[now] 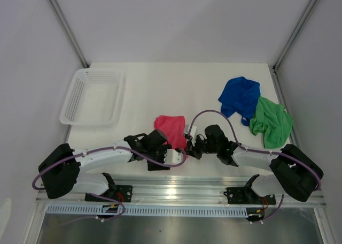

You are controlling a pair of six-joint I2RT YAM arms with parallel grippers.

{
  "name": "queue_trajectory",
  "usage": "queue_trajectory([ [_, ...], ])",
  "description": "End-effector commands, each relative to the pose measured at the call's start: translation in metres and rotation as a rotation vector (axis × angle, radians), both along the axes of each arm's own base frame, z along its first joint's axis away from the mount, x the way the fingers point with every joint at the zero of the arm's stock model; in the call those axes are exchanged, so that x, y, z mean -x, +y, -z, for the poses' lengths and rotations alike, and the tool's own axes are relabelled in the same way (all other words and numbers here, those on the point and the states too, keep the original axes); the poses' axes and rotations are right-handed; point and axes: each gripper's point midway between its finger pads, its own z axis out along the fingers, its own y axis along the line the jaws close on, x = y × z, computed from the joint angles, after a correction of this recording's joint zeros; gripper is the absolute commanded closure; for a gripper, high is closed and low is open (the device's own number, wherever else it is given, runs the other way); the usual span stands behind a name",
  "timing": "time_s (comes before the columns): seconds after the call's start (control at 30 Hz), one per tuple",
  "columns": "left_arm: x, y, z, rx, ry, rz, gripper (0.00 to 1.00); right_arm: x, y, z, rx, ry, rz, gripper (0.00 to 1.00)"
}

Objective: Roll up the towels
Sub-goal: Roll the towel

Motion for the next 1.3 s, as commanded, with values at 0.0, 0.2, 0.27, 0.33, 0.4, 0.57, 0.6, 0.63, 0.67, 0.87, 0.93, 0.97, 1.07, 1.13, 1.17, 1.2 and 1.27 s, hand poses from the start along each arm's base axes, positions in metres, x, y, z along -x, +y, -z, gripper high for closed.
queue_trajectory([
  [0.0,-0.007,-0.006,-0.003,0.019,-0.082,-0.023,0.37,-0.006,0.005,-0.013,-0.051,-0.029,0.008,1.00],
  [0.2,-0.008,-0.002,-0.008,0.011,-0.097,-0.053,0.74,-0.004,0.002,-0.013,-0.046,-0.025,0.010,1.00],
  [0.27,-0.005,0.001,-0.009,0.002,-0.085,-0.055,0.87,-0.001,0.000,-0.013,-0.039,-0.021,0.002,1.00],
  [0.33,-0.004,0.001,-0.009,0.003,-0.079,-0.053,0.95,0.000,0.000,-0.014,-0.039,-0.020,-0.003,1.00],
  [0.4,0.000,0.002,-0.009,0.004,-0.062,-0.053,0.99,0.003,-0.002,-0.013,-0.029,-0.004,-0.006,1.00],
  [0.57,0.015,0.007,-0.015,0.011,0.006,-0.018,0.99,0.021,-0.008,-0.011,0.005,0.047,-0.035,1.00],
  [0.6,0.021,0.007,-0.017,0.022,0.034,0.003,0.99,0.027,-0.007,-0.013,0.001,0.060,-0.055,1.00],
  [0.63,0.027,0.011,-0.018,0.008,0.063,0.016,0.99,0.033,-0.005,-0.015,-0.001,0.072,-0.073,1.00],
  [0.67,0.029,0.012,-0.019,0.010,0.074,0.033,0.99,0.038,-0.006,-0.014,0.005,0.092,-0.084,1.00],
  [0.87,0.012,0.012,-0.022,0.042,0.147,-0.022,0.96,0.033,-0.002,-0.011,0.005,0.129,-0.068,1.00],
  [0.93,0.002,0.010,-0.023,0.045,0.158,-0.044,0.92,0.024,0.000,-0.010,0.010,0.131,-0.043,1.00],
  [0.97,0.000,0.009,-0.020,0.034,0.175,-0.049,0.91,0.019,0.001,-0.005,0.018,0.141,-0.032,1.00],
  [1.07,-0.005,0.007,-0.014,0.030,0.213,-0.061,0.90,0.008,0.007,0.001,0.037,0.155,-0.019,0.97],
  [1.13,-0.009,0.006,-0.013,0.030,0.223,-0.069,0.90,0.000,0.010,0.001,0.038,0.155,-0.001,0.91],
  [1.17,-0.010,0.006,-0.011,0.027,0.228,-0.074,0.91,-0.006,0.010,0.002,0.044,0.151,0.023,0.82],
  [1.2,-0.012,0.008,-0.008,0.016,0.244,-0.087,0.91,-0.009,0.009,0.004,0.049,0.157,0.038,0.79],
  [1.27,-0.016,0.008,-0.009,0.018,0.257,-0.091,0.91,-0.016,0.006,0.003,0.045,0.159,0.072,0.73],
])
